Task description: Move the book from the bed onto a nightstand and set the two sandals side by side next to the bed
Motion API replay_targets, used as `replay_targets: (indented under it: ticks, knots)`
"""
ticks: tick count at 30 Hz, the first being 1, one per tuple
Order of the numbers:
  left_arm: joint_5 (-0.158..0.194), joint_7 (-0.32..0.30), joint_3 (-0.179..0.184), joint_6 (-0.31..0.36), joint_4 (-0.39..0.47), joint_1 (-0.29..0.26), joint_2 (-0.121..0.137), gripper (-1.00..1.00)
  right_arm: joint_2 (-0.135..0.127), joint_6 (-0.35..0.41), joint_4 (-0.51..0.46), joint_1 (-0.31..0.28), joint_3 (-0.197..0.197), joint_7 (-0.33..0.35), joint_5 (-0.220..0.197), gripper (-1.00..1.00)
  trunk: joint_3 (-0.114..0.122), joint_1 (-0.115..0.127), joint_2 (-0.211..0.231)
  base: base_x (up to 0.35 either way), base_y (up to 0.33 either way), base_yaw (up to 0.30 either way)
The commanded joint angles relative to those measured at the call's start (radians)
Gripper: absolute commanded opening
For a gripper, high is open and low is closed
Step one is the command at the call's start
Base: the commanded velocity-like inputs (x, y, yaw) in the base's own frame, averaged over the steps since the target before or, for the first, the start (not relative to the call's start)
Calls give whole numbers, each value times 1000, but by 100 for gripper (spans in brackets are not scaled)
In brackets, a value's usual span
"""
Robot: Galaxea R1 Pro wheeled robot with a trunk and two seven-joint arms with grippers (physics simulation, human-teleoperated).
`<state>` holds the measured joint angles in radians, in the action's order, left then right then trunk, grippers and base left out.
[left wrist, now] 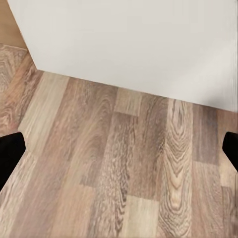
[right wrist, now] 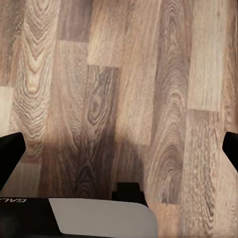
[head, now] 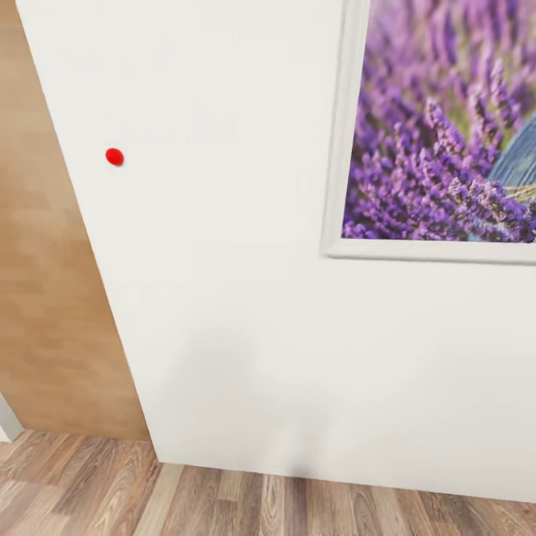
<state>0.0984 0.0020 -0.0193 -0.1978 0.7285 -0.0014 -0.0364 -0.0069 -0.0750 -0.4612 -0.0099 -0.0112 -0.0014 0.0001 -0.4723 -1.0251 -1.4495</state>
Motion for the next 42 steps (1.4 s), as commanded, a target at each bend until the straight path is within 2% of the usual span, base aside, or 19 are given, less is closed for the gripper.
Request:
replay_targets:
  ticks: [1, 42]
  knots:
    - [9, 0, -1, -2, 0, 0, 0, 100, 0, -3, 1, -1, -1, 0, 0, 100, -1, 0, -1, 4, 1, -278]
    - [9, 0, 0, -3, 0, 0, 0, 100, 0, -3, 1, -1, -1, 0, 0, 100, -1, 0, -1, 0, 0, -283]
